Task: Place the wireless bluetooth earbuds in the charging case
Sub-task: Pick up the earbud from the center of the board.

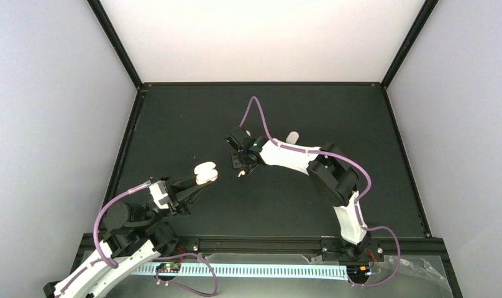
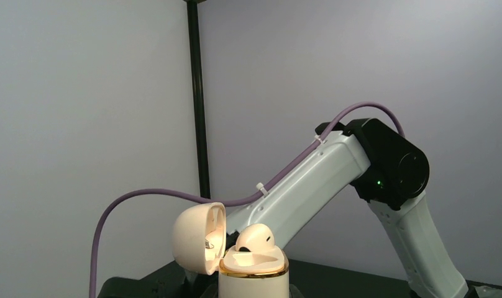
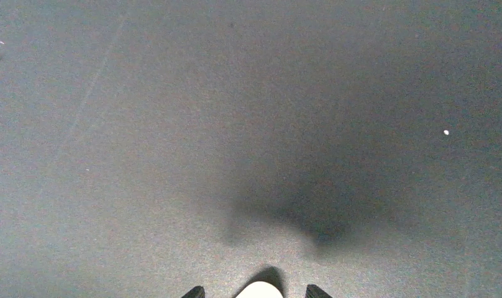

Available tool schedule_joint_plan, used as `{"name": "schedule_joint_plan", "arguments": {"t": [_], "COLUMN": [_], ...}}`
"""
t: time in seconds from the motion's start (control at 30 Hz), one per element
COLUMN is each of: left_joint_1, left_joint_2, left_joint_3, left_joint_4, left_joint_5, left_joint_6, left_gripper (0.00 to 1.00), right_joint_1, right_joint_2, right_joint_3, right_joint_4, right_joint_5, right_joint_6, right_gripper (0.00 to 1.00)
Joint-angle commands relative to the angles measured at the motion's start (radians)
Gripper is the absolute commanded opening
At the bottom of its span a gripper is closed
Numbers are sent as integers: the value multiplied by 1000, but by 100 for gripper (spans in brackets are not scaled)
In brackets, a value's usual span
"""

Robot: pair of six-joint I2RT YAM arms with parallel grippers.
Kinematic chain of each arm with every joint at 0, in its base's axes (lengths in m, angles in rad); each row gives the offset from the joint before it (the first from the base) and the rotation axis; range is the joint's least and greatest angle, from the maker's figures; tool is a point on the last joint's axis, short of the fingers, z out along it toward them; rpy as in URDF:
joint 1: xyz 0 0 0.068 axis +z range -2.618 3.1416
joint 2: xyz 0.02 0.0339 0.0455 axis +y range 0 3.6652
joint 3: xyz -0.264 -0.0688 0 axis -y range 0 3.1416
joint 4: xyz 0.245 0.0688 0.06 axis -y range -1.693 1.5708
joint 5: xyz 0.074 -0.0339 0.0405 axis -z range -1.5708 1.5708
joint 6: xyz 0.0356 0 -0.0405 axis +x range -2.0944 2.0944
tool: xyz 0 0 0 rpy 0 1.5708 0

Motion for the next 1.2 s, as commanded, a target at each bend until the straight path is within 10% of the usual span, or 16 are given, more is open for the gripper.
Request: {"name": "schedule_joint_plan", "arguments": {"t": [0.0,0.87,1.17], "left_joint_1": [-6,-6,-6], "left_joint_2": [-23,-35,-26], "left_joint_3": [7,9,8], "left_joint_4": [1,-4,0], "left_joint_5": [12,22,25], "left_joint_6": [5,8,8], "left_gripper": [1,2,2], "right_joint_1": [11,61,77], "right_joint_2": [40,129,126], "right_joint_3": [37,148,173], "right_joint_4": [-68,-120,-140], "right_joint_5": [26,-25,-3], "right_joint_6": [16,-144,-200], "right_gripper": [41,26,37]}}
